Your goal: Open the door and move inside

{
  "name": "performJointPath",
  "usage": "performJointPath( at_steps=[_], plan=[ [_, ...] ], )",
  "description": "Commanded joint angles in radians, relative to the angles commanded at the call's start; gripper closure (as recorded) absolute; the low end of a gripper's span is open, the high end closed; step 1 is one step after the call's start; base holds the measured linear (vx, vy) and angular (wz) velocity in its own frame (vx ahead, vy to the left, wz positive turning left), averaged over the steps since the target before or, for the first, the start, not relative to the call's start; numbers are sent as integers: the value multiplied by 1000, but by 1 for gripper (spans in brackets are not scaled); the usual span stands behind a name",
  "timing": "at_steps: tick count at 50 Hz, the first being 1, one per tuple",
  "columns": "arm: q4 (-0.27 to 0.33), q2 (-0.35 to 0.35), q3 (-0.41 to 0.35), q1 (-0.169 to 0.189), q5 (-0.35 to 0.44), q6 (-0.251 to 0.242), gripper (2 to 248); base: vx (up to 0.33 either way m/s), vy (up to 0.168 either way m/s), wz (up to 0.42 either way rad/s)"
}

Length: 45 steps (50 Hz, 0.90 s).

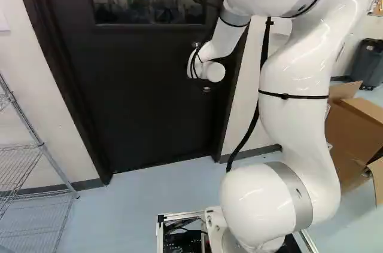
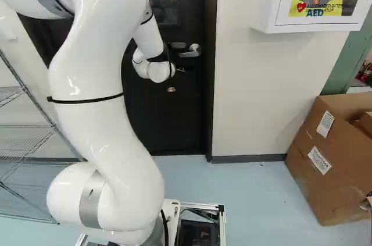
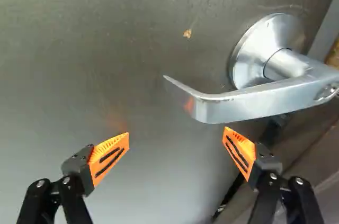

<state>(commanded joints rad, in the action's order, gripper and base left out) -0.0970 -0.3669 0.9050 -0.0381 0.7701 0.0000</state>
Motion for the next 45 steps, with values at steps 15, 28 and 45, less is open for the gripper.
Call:
performJointPath(
  at_steps=[15,28,45],
  plan=[
    [0,-66,81,-20,0,0,3,0,0,0],
    [0,-125,157,-35,0,0,3,0,0,0],
    [0,-205,261,-49,0,0,3,0,0,0]
  ],
)
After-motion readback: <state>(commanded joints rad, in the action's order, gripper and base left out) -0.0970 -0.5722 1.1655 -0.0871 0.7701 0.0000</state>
